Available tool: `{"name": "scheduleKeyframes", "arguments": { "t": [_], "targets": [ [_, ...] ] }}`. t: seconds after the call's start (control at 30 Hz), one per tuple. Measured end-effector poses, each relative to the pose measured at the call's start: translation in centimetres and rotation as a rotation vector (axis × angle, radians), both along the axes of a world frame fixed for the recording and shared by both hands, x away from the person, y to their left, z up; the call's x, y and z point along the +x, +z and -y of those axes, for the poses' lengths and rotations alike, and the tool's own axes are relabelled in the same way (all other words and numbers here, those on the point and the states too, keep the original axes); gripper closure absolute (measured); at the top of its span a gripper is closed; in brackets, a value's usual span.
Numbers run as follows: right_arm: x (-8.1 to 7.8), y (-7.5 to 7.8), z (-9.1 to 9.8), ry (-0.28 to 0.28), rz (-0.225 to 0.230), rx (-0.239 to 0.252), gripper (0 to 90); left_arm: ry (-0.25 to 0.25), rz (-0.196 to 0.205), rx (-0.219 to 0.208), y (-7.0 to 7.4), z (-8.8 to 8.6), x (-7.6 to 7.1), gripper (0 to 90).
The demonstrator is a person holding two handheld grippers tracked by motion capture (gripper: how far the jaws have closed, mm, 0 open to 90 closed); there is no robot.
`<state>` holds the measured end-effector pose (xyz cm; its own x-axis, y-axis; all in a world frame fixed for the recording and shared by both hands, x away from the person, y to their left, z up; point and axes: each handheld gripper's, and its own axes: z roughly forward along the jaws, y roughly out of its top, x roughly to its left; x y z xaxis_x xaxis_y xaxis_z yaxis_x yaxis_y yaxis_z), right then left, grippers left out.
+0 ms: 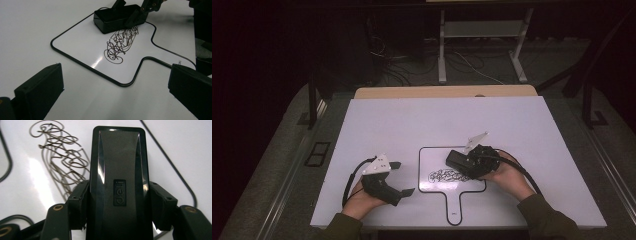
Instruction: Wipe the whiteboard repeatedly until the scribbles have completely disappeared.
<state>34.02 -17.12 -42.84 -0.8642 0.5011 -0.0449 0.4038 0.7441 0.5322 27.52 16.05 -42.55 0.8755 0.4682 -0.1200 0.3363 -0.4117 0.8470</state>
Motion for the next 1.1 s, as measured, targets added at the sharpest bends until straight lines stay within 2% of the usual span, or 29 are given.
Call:
{"name": "scheduleKeyframes", "arguments": {
  "t": [0.3, 0.43, 0.83, 0.93, 1.1],
  "targets": [
    [-1.4, 0.1, -1.3, 0.052, 0.008, -0.011, 38.8, -0.001, 0.000, 0.000, 0.0, 0.0, 0.0, 0.0],
    [-0.9, 0.1, -1.0, 0.043, 0.013, -0.014, 38.9, -0.003, 0.002, 0.001, 0.0, 0.0, 0.0, 0.0],
    [1.0, 0.0, 1.0, -0.047, 0.032, -0.027, 38.8, -0.006, 0.000, 0.003, 0.0, 0.1, 0.0, 0.0],
    [0.8, 0.1, 0.8, -0.044, 0.037, -0.032, 38.8, -0.004, -0.001, -0.001, -0.1, 0.2, 0.0, 0.0],
    [-0.1, 0.1, 0.0, 0.000, 0.039, -0.034, 38.8, -0.007, 0.000, 0.001, -0.1, 0.2, 0.0, 0.0]
  ]
}}
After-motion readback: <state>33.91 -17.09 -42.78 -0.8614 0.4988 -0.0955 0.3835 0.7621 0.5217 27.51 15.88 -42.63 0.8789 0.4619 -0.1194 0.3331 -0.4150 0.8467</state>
